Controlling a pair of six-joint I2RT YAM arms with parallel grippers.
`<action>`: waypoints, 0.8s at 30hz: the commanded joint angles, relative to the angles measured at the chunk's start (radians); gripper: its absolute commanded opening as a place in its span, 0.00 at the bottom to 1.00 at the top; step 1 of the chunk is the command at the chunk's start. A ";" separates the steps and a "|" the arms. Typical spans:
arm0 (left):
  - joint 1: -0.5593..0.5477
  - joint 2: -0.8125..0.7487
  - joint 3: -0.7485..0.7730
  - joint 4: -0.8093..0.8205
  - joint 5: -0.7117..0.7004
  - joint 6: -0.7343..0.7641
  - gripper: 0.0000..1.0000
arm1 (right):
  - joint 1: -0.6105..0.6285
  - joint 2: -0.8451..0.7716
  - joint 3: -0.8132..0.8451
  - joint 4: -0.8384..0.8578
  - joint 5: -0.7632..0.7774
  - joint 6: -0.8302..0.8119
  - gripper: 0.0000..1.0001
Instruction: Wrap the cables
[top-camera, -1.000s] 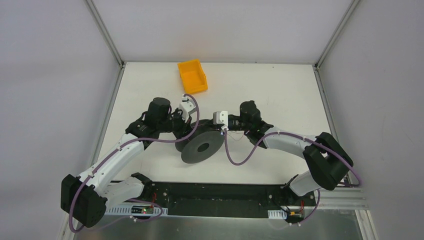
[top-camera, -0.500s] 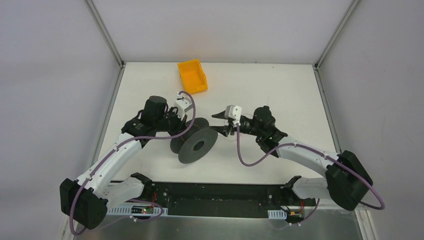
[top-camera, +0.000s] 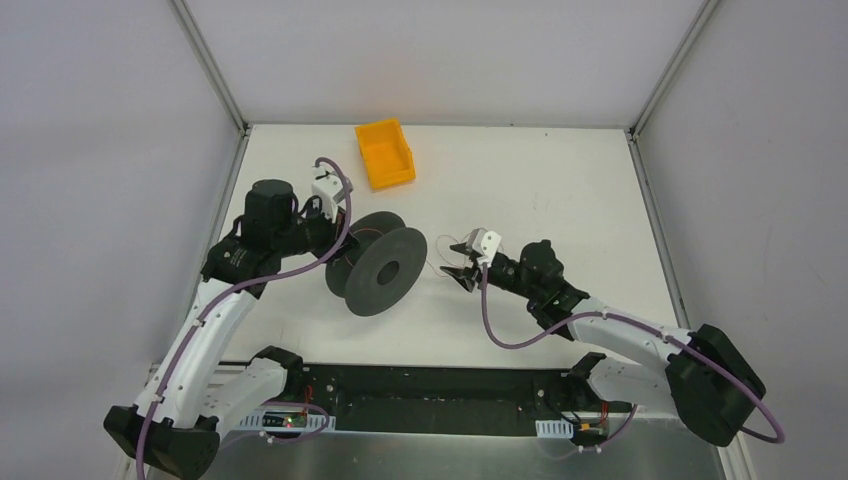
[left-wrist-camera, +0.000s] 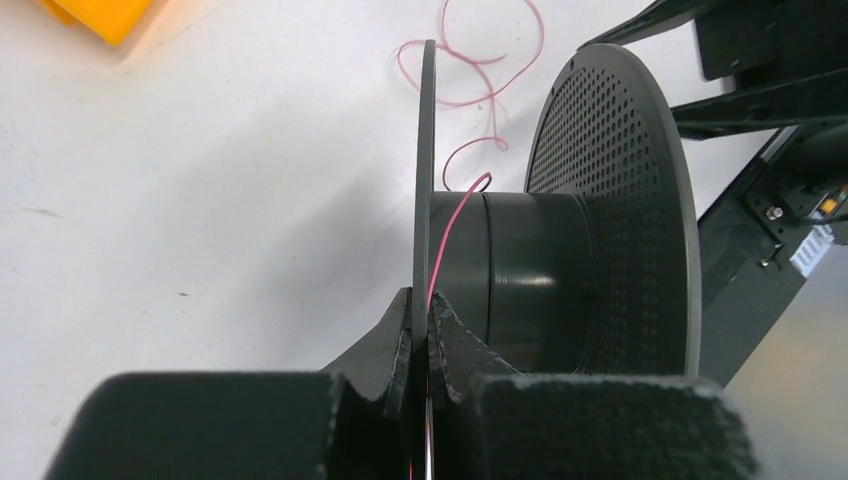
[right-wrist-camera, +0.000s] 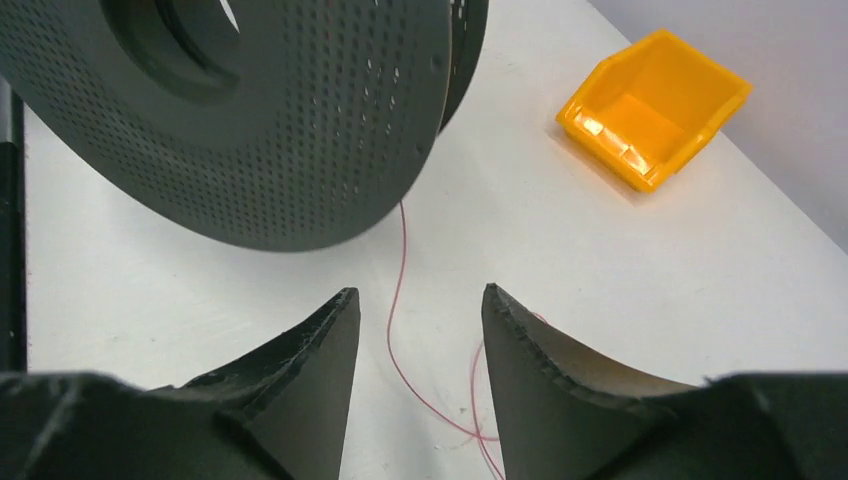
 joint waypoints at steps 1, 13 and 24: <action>0.018 -0.039 0.101 -0.047 0.043 -0.064 0.00 | -0.002 0.061 -0.029 0.125 0.020 -0.054 0.52; 0.020 -0.065 0.193 -0.081 -0.062 -0.189 0.00 | -0.012 0.418 0.003 0.568 -0.158 0.041 0.53; 0.020 -0.087 0.218 -0.042 -0.176 -0.318 0.00 | -0.007 0.671 0.092 0.759 -0.217 0.179 0.51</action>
